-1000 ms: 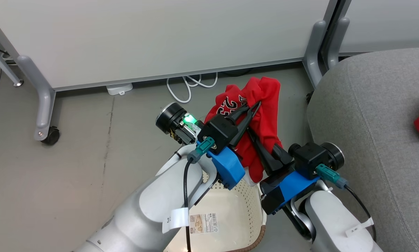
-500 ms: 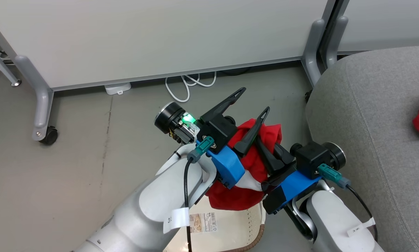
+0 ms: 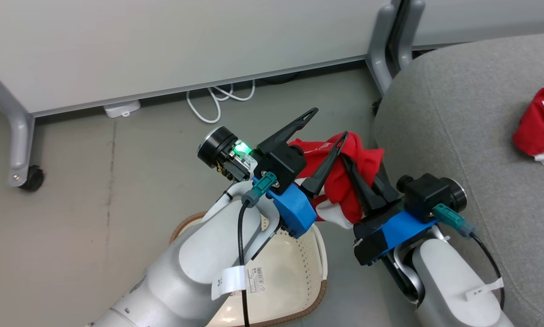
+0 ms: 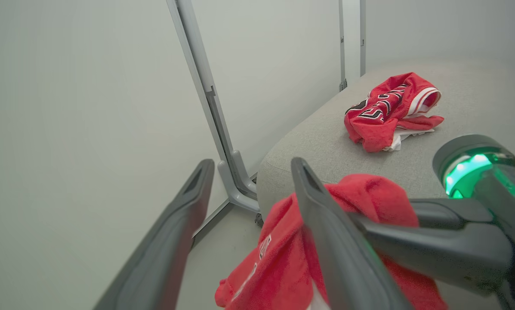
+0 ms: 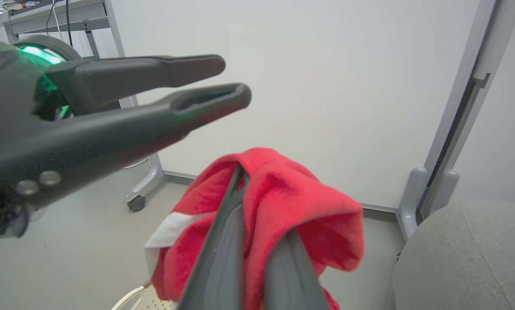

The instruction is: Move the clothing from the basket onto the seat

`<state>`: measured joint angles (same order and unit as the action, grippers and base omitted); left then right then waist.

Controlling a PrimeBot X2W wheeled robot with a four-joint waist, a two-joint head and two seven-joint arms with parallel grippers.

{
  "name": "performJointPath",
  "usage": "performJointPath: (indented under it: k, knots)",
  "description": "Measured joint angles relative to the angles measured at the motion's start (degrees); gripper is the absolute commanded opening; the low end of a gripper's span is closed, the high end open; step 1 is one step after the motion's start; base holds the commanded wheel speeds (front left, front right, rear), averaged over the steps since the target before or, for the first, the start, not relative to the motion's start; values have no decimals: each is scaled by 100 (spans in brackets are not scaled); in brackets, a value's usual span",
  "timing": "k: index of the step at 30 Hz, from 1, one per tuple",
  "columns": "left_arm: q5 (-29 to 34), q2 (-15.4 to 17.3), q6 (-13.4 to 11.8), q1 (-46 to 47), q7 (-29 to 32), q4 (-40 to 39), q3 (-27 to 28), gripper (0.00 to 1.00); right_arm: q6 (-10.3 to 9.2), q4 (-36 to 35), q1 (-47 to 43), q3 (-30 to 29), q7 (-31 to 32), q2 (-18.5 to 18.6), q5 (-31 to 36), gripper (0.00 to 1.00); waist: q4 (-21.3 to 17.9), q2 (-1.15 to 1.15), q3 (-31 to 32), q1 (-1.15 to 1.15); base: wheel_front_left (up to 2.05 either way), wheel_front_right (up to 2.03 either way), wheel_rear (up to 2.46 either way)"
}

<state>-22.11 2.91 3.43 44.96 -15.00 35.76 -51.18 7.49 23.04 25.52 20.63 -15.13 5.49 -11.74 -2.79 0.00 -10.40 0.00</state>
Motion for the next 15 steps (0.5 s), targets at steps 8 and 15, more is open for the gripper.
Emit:
performJointPath:
  k: [8,15]
  knots:
    - [44,-1,14,26,0,16,-12,100,0,-110,-24,-450,1,55,1,0,-399,0,-156,0,0,0,0]
    - [49,-3,65,30,0,54,-141,100,0,-235,-125,-873,1,77,9,0,-802,0,-302,0,0,0,0]
